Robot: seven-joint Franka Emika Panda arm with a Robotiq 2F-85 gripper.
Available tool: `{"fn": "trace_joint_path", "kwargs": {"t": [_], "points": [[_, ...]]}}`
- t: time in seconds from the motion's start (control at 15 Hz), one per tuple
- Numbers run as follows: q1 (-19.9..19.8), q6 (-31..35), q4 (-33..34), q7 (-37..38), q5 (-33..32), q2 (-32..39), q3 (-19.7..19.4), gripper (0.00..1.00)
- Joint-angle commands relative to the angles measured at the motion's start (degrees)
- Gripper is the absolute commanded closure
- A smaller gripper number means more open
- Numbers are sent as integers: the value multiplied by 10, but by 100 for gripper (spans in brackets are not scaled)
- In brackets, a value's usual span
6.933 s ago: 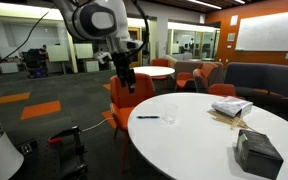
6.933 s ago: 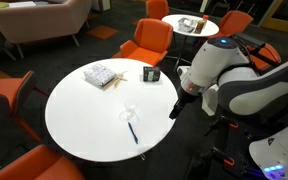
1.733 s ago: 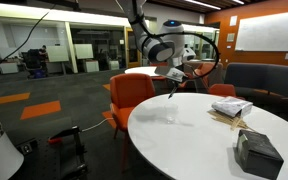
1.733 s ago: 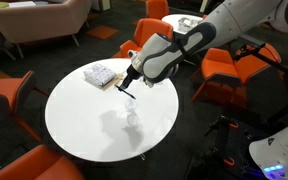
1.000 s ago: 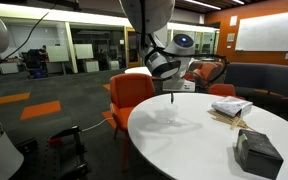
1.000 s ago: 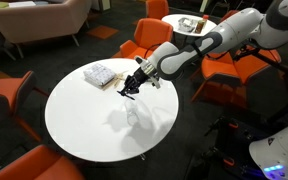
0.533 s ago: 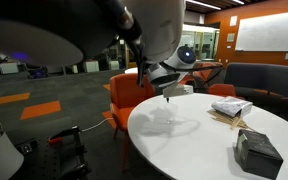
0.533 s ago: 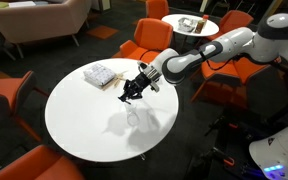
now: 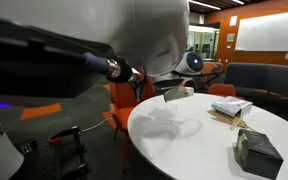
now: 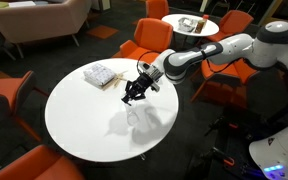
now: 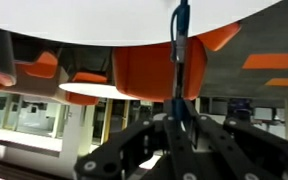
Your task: Take the pen from the table and put it in the cup
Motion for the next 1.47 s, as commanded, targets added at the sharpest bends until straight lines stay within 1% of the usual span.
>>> {"fn": "trace_joint_path", "kwargs": {"t": [0.0,0.2,0.4,0.8,1.0,1.4], "points": [[3,-6,6,-8,26,-7,1,99],[12,-1,15,3,35,-15,-9,99],[31,7,29,22,41,-33,-30,99],[82,31,55,68,43,-78,-76,99],[106,31,67,88,45,-95,-94,99],[134,32,78,97,56,-112,-117,99]]}}
